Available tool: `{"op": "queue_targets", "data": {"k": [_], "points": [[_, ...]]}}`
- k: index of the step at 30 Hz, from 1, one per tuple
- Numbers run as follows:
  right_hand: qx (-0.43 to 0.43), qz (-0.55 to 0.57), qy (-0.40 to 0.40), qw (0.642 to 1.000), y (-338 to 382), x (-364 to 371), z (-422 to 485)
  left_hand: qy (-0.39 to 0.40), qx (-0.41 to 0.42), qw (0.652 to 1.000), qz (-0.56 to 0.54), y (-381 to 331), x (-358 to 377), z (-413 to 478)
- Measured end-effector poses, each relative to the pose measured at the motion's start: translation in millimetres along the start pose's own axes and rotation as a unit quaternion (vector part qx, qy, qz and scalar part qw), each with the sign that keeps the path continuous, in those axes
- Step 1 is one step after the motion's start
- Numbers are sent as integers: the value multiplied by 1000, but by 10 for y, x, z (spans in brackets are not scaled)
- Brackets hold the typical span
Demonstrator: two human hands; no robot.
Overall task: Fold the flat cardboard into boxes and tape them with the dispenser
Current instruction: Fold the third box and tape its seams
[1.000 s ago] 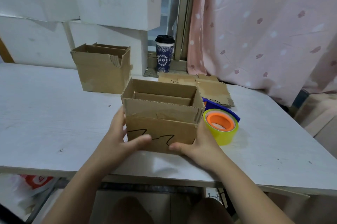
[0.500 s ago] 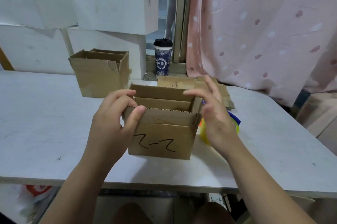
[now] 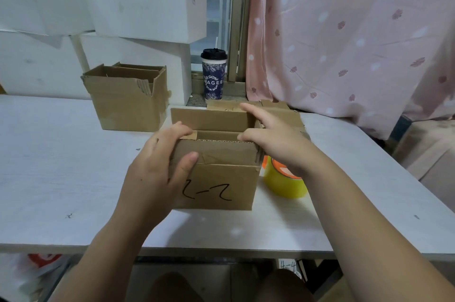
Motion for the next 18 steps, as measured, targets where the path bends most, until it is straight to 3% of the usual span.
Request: {"op": "queue_targets", "data": {"k": [3,8,14,18], "points": [[-15,76,-39,996,-53,38,-24,20,-34,999,-22,33,-30,-2],[-134,133,-252,949,-98,146,-251,70,-98,990,-76,150,-40,54],[-183,156,-221,945,-193,405,-410,226,-140,941,-208,216,17,197],[-178,125,-218,951,-247,439,-420,202,-147,939,-235,280,91,173]]}}
Point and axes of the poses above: each hand's wrist, its own z-axis towards the middle knuckle, its own x-axis out of the palm, y = z × x, the point moved 3 cm from there along z, towards the middle knuckle, and after that the axes turned 8 degrees about -x, right-handed, at the moved point
